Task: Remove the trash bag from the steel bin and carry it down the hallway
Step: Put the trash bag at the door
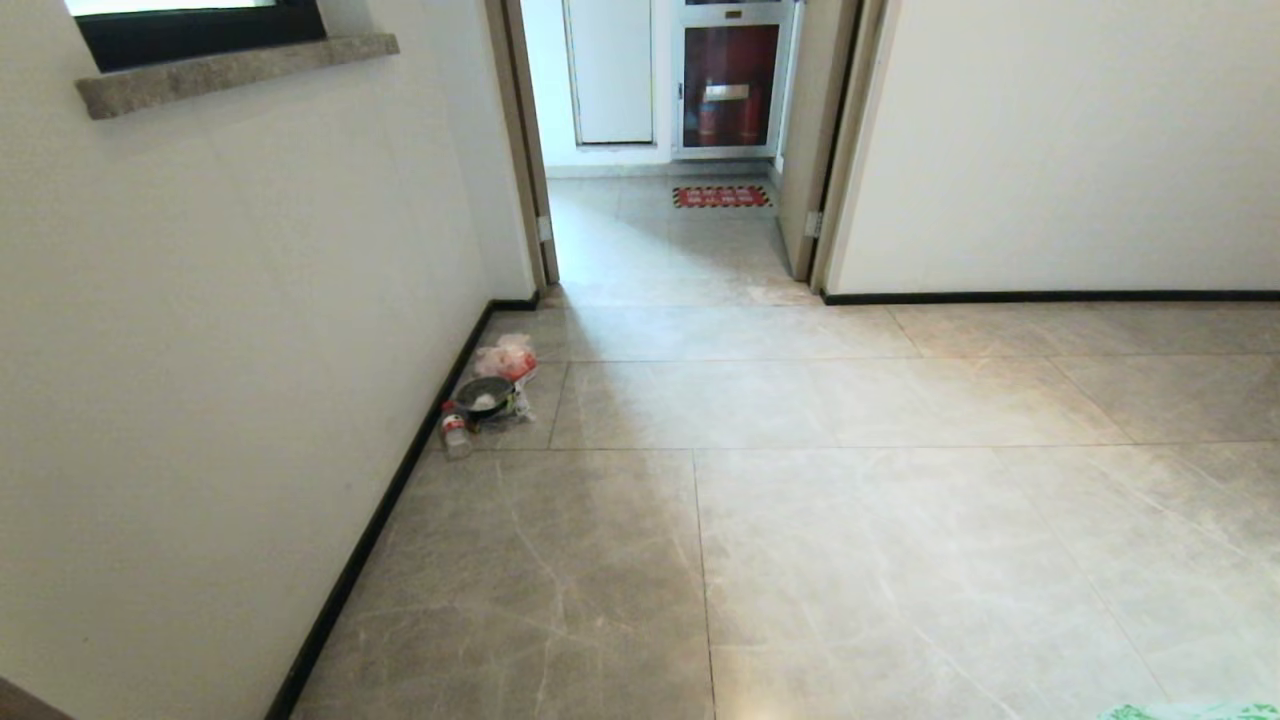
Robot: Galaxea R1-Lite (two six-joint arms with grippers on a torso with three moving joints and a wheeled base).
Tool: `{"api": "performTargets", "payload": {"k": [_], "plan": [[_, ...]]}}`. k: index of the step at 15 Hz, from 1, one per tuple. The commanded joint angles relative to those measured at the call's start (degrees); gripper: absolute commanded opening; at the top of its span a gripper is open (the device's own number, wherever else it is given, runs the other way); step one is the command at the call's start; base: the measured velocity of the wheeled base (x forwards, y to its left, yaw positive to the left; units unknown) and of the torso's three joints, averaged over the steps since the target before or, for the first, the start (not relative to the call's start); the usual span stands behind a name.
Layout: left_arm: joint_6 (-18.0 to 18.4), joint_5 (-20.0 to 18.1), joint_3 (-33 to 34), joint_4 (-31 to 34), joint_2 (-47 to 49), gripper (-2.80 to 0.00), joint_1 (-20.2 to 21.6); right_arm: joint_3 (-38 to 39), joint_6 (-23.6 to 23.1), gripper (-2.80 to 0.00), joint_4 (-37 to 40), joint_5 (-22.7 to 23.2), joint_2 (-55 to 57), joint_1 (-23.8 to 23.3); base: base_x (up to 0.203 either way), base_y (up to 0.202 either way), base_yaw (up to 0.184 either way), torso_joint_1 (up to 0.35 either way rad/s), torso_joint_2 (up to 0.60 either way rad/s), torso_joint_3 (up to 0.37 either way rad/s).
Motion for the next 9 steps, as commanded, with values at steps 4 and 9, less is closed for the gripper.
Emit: {"api": "performTargets", "payload": {"k": [4,9], "plan": [[-0.01,0.01,0.0,-0.01,0.0,-2.8,0.0,0.53,0.06,-2.8,-0.1,0.02,0.09,0.02,0.193,0.0,0.001,0.003,0.0,0.0],[-0.01,0.01,0.0,-0.01,0.0,-2.8,0.0,0.53,0.06,-2.8,-0.1,0.02,0.09,0.02,0.201,0.0,0.001,0.002,0.0,0.0]]}}
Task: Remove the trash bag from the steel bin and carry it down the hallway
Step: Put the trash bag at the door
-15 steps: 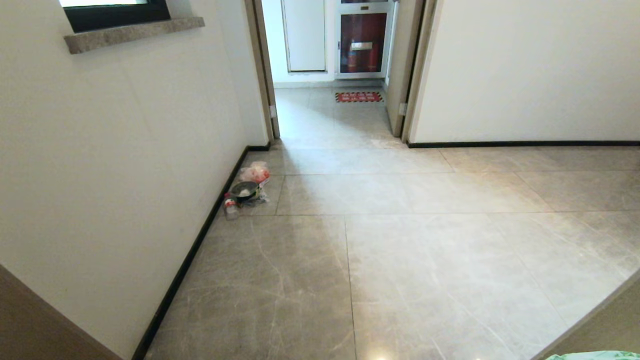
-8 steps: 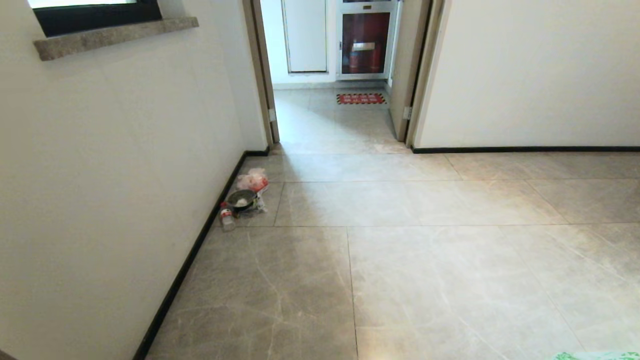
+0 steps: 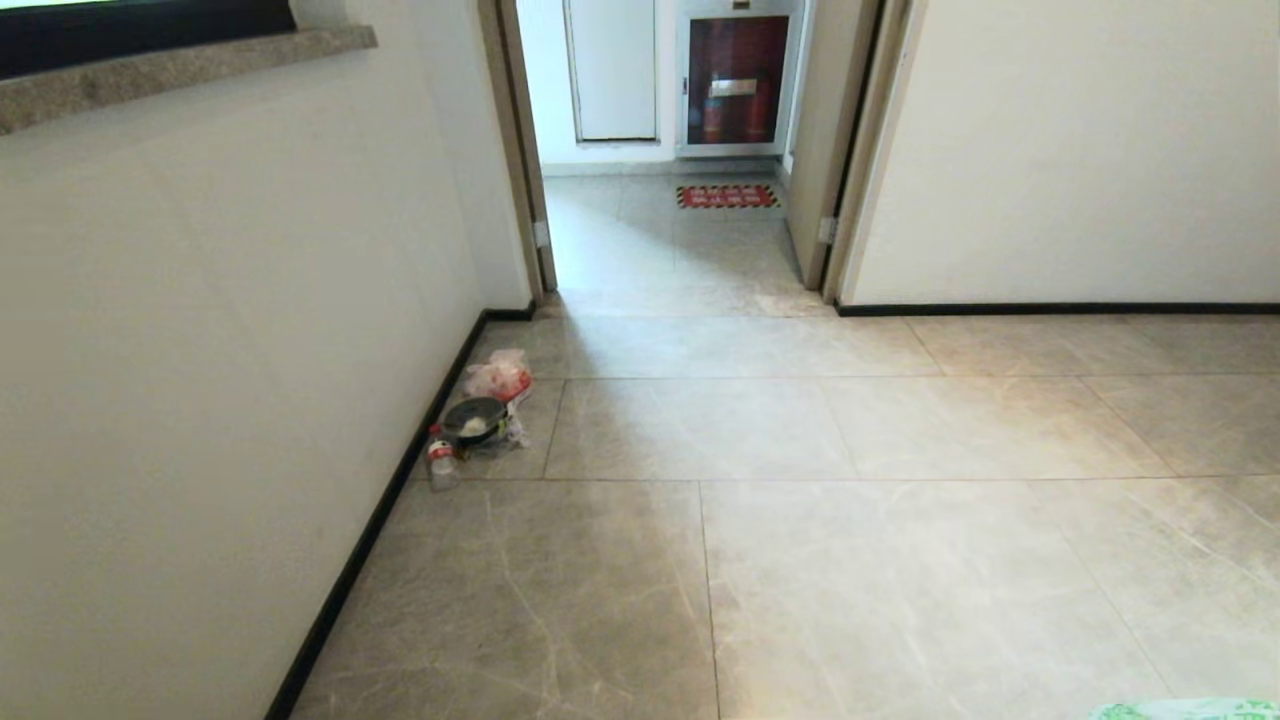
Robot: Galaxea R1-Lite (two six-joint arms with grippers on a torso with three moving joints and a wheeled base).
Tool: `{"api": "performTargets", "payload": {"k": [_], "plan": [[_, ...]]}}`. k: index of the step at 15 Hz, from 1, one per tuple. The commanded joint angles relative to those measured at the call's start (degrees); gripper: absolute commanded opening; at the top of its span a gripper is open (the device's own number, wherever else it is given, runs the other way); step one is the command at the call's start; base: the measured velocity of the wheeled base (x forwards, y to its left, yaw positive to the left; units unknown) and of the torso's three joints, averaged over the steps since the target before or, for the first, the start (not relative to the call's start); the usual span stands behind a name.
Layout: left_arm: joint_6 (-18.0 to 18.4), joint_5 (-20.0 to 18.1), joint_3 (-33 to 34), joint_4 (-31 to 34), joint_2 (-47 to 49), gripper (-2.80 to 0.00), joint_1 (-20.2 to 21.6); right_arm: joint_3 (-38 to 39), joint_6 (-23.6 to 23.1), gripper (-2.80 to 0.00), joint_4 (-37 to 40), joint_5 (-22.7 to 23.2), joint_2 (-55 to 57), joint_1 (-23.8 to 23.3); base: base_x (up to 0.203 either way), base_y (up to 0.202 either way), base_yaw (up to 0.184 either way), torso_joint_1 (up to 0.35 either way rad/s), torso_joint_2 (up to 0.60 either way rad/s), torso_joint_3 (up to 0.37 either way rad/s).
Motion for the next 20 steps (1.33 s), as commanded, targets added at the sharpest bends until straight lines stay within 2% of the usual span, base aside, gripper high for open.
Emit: {"api": "performTargets", "payload": {"k": [1,20], "plan": [[-0.02,0.01,0.0,-0.07,0.0,-2.8,0.0,0.53,0.02,-2.8,-0.05,0.02,0.06,0.0,0.196,0.0,0.001,0.002,0.0,0.004],[-0.02,0.01,0.0,-0.07,0.0,-2.8,0.0,0.53,0.02,-2.8,-0.05,0.02,0.06,0.0,0.191,0.0,0.001,0.002,0.0,0.002]]}}
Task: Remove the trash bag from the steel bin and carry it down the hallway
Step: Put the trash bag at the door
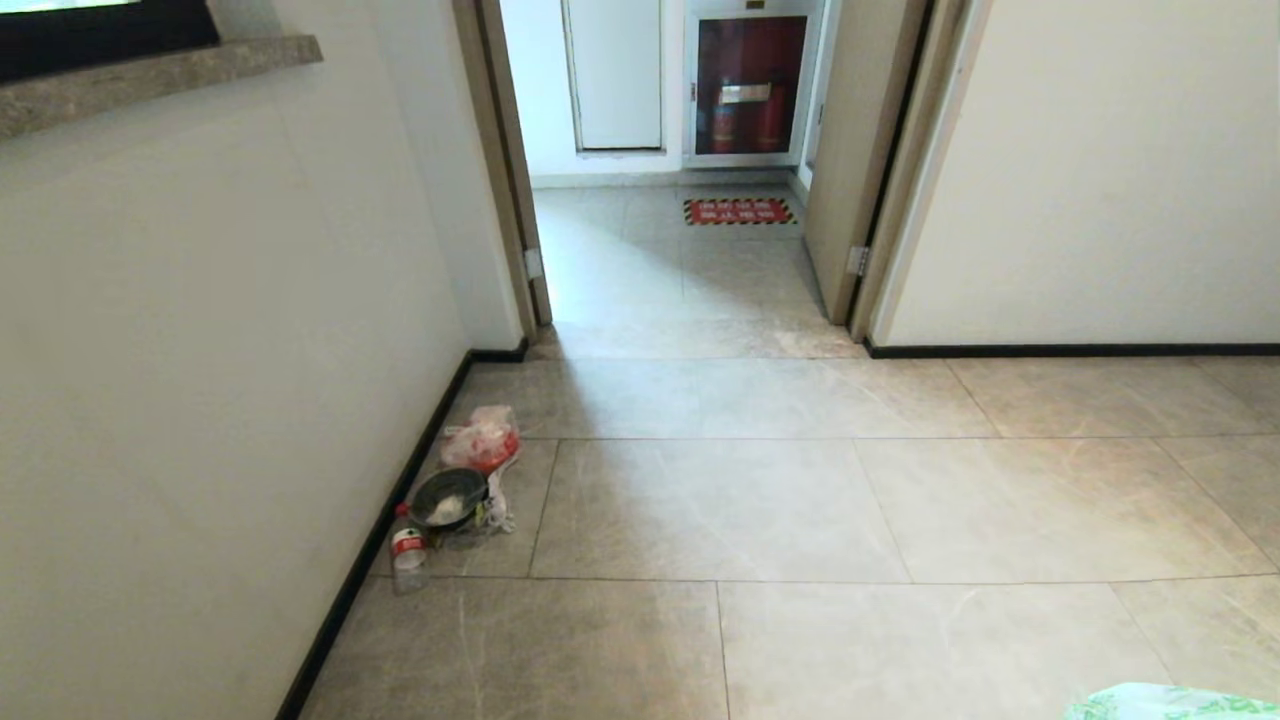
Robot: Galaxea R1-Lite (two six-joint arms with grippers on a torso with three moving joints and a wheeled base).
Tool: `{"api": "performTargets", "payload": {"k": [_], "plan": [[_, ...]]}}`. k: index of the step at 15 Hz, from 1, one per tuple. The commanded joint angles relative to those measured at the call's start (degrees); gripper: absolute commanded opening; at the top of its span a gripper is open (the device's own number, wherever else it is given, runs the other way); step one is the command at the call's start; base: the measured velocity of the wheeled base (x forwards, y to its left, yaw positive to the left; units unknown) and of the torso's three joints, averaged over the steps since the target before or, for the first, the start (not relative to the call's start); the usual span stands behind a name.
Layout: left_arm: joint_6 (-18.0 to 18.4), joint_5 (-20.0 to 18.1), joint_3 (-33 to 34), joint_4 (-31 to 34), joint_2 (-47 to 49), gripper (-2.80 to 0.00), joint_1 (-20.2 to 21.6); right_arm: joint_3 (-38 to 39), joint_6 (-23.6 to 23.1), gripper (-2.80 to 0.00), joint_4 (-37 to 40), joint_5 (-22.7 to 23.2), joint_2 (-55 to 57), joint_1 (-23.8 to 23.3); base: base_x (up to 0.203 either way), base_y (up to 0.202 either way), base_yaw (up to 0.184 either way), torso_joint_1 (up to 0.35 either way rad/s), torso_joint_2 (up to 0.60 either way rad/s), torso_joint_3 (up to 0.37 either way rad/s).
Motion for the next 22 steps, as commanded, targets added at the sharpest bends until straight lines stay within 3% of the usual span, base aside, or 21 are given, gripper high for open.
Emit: {"api": "performTargets", "payload": {"k": [1,22], "plan": [[-0.04,0.04,0.0,0.04,0.0,-2.8,-0.06,0.53,-0.01,-2.8,-0.05,0.02,0.09,-0.1,0.193,0.0,0.001,0.002,0.0,0.002],[-0.04,0.04,0.0,0.04,0.0,-2.8,-0.06,0.53,-0.01,-2.8,-0.05,0.02,0.09,-0.1,0.194,0.0,0.001,0.002,0.0,0.003]]}}
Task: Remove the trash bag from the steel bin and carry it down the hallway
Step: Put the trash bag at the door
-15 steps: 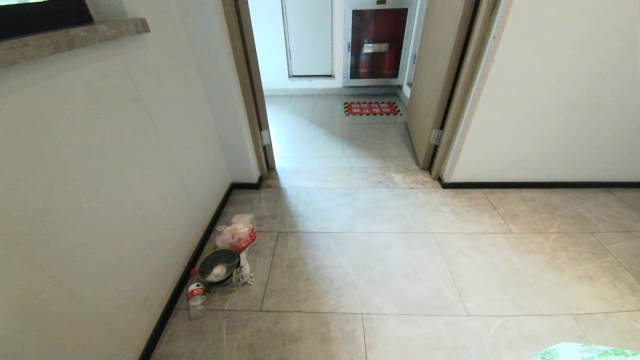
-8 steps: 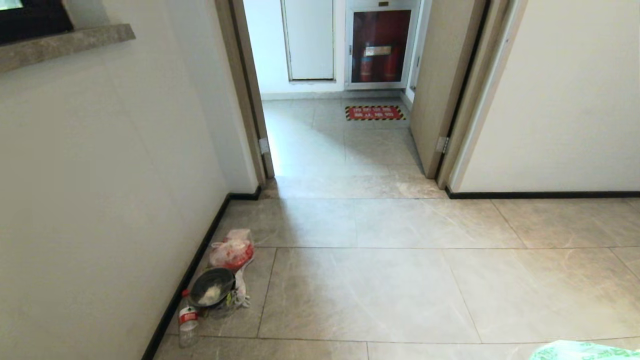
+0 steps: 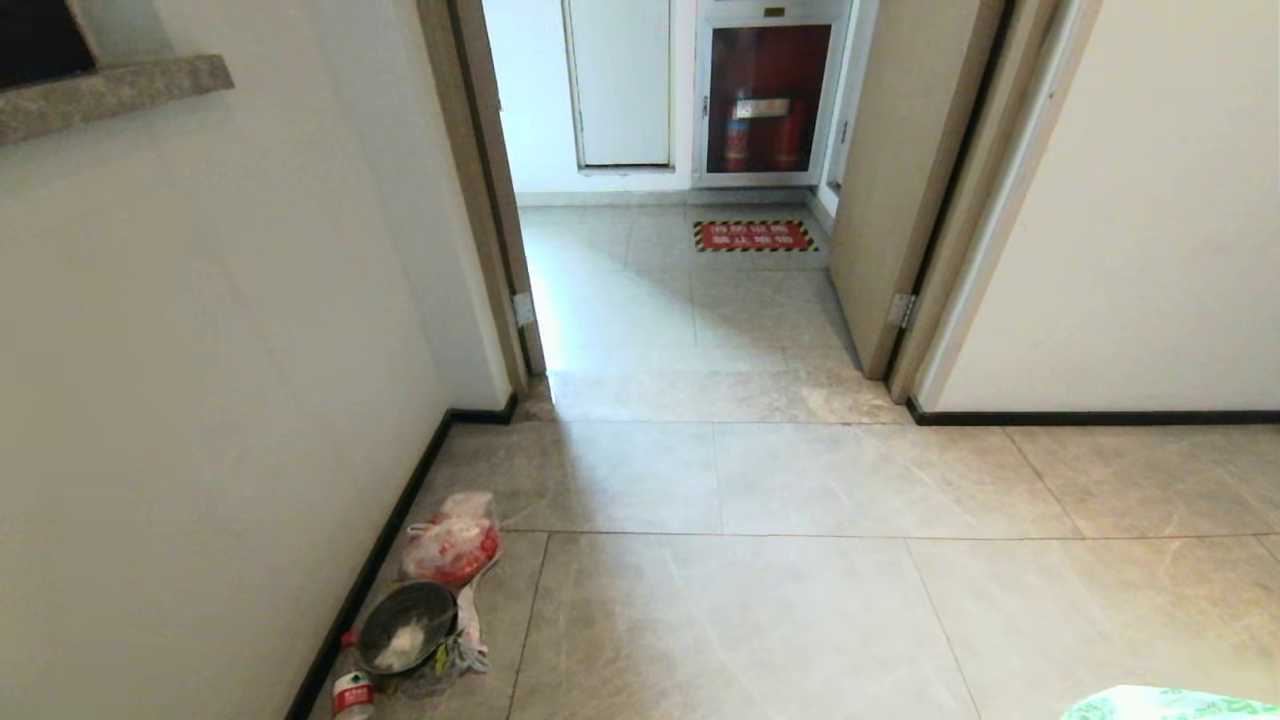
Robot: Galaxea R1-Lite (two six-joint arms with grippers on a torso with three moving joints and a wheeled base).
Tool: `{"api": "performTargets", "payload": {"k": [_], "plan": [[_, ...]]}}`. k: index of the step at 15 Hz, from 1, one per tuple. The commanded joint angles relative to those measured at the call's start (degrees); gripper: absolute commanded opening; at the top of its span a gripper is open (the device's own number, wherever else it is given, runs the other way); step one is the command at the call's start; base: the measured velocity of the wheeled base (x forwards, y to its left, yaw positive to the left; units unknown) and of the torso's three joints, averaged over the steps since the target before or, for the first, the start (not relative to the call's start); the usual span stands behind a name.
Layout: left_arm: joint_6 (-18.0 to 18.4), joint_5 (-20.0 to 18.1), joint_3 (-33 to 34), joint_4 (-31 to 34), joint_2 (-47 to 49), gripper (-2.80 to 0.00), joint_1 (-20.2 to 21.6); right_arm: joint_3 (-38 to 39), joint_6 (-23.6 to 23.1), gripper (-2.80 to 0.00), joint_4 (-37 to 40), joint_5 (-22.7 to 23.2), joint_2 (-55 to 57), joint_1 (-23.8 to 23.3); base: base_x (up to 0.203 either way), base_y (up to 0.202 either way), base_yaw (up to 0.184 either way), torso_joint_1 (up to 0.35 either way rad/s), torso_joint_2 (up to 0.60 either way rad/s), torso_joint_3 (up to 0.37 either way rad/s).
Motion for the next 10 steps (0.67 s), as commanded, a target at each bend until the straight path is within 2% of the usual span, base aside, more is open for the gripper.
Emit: {"api": "performTargets", "payload": {"k": [1,6,9,10], "plan": [[-0.01,0.04,0.0,0.06,0.0,-2.8,0.0,0.53,0.02,-2.8,-0.11,0.02,0.09,0.0,0.191,0.0,0.001,0.002,0.0,0.002],[-0.01,0.04,0.0,0.06,0.0,-2.8,0.0,0.53,0.02,-2.8,-0.05,0.02,0.17,0.0,0.174,0.0,0.001,0.001,0.0,0.003],[-0.01,0.04,0.0,0.06,0.0,-2.8,0.0,0.53,-0.07,-2.8,-0.02,0.02,0.26,0.0,0.0,0.0,0.0,0.0,0.0,0.0],[-0.01,0.04,0.0,0.06,0.0,-2.8,0.0,0.53,-0.07,-2.8,-0.02,0.02,0.18,0.0,0.007,0.003,-0.128,0.001,0.0,-0.001]]}}
